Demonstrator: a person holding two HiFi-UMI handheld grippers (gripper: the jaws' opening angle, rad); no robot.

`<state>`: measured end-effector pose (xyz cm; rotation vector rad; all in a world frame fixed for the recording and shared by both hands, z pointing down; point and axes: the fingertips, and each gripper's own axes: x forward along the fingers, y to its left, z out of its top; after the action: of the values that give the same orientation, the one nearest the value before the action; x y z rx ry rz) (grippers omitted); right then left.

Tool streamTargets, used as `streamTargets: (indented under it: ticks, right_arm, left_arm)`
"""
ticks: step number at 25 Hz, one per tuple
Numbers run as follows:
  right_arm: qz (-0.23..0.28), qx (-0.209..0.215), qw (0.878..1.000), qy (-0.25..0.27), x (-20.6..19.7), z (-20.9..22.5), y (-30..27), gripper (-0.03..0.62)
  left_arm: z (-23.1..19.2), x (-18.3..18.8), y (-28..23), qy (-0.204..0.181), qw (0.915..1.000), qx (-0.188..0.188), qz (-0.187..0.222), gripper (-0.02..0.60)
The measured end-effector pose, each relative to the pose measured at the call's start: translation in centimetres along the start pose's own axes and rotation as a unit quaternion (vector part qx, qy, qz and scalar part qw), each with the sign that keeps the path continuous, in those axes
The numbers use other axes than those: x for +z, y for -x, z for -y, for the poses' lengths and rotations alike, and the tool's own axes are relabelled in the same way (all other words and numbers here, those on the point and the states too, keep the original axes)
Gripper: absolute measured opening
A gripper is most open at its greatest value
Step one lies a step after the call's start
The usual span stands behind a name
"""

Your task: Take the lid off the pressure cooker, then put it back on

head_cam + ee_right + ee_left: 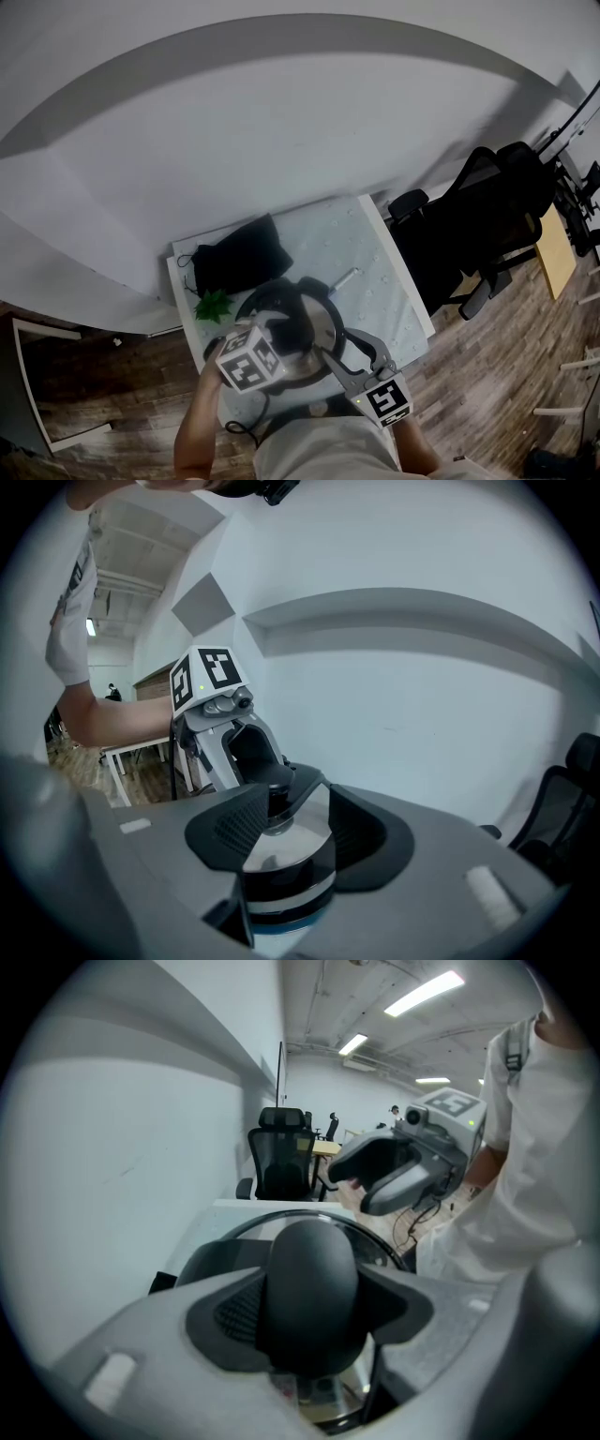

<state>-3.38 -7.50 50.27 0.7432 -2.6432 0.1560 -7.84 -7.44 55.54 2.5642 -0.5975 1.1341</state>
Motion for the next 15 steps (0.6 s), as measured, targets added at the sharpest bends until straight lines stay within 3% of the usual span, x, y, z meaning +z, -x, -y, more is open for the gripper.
streamTargets:
  ticks: [10,15]
  right_arm:
    - [0.001,0.010,1.000,0.000,0.1,-0.6,-1.0,0.189]
    - [0.003,0.013,1.000,0.000,0.4,-0.8,-1.3,0.189]
  left_arm:
    - [0.2,-0.1,-0.2,0.023,0.9991,0.022,-0.027,0.276]
    - [0.2,-0.4,-0.3,0.015,0.9991,0.003,-0.039,0.278]
